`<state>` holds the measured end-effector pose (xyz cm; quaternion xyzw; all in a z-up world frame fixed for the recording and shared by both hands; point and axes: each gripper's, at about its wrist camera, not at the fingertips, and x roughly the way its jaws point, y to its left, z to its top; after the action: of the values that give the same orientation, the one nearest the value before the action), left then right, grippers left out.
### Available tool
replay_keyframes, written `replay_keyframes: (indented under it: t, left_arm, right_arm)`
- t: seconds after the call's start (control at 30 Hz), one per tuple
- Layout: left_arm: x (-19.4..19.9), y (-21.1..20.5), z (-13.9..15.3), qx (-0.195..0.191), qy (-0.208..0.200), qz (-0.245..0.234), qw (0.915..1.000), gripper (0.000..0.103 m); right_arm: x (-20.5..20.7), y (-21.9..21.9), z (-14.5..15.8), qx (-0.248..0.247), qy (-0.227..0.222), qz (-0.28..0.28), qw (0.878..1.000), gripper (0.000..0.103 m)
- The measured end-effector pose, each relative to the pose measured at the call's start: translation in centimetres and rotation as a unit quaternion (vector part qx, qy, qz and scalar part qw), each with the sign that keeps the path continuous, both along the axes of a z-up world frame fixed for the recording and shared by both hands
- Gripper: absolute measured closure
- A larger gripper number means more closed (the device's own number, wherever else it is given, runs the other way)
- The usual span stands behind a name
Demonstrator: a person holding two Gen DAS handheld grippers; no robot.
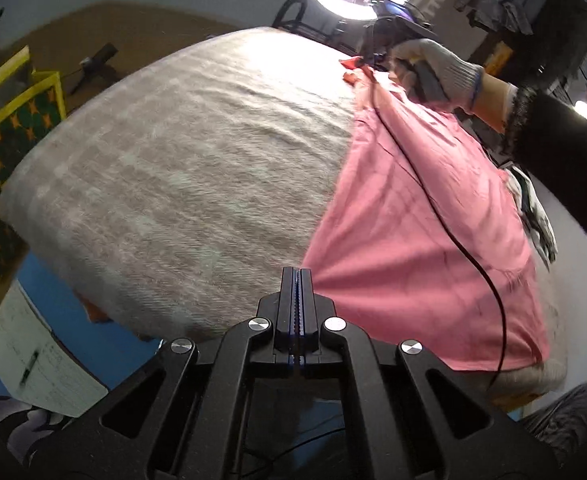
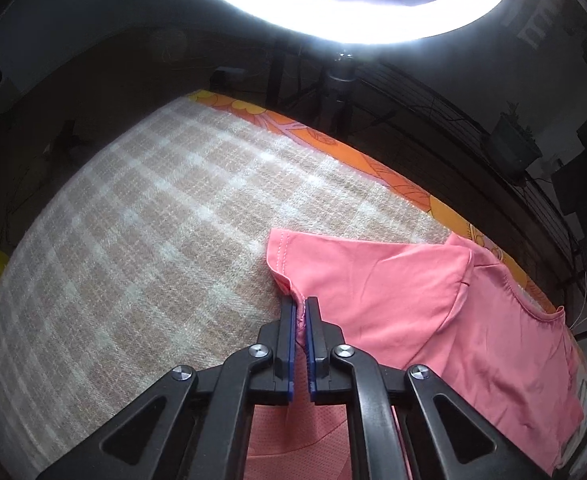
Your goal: Fold small clothes
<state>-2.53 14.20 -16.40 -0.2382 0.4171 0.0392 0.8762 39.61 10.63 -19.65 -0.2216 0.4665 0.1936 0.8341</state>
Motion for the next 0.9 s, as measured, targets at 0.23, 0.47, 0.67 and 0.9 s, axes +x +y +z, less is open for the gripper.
replay_keyframes:
  t: [0.23, 0.47, 0.67, 0.9]
  left_arm:
    - [0.4, -0.5, 0.0, 0.006, 0.007, -0.001, 1.0000, 0.067]
    - [1.4, -1.3, -1.4, 0.024, 0.030, -0.019, 0.9991, 0.099]
    - [1.4, -1.1, -1.5, 0.014, 0.027, -0.016, 0.9994, 0.102]
    - [0.8, -1.5, -0.3, -0.009, 0.002, -0.027, 0.9996, 0.103]
  right_arm:
    - [1.8, -1.5, 0.0, 0.064, 0.033, -0.019, 0.997, 0.096]
    - [2.5, 0.3, 0.4, 0.046, 0.042, -0.006, 0.998, 0.044]
    - [2.1, 3.6, -3.2, -0.043, 0.040, 0.019, 0.998, 0.058]
    - [1.3, 3.4, -3.0, -0.028, 0.017, 0.041, 0.999, 0.103]
